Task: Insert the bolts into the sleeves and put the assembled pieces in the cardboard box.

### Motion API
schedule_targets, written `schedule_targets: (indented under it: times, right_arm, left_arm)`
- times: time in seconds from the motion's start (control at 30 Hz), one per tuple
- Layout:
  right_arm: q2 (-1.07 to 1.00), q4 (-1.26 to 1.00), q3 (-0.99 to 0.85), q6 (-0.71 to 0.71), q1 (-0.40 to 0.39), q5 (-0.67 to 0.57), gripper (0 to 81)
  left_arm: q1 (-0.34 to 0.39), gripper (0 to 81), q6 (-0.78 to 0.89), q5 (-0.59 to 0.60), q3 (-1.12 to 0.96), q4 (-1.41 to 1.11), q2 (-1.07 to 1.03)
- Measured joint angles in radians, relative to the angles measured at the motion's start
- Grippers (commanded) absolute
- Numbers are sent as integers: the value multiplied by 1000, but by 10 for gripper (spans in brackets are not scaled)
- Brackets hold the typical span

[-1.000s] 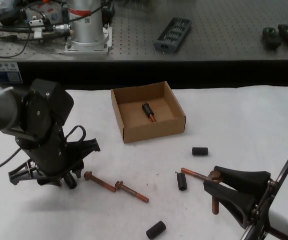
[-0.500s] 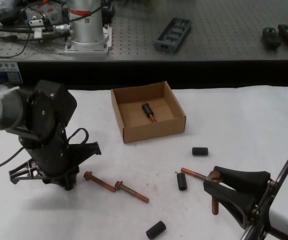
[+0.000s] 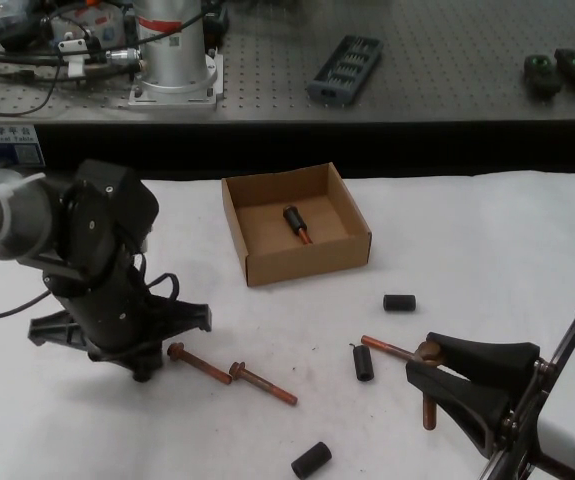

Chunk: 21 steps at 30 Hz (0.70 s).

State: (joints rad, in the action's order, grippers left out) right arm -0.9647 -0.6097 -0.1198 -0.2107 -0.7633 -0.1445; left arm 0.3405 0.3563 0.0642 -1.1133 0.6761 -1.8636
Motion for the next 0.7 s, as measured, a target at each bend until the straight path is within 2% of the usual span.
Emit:
schedule_targets:
  times: [0.4,0.5,0.7]
  right_arm:
    - [0,0,0,17,0,-2,56]
    - [0,0,0,22,0,-1,56]
    - [0,0,0,24,0,-1,56]
  left_arm:
    - [61,7,-205,82,28,-31,130]
    - [68,7,-213,118,62,-114,184]
    - [69,7,-242,163,318,-518,376]
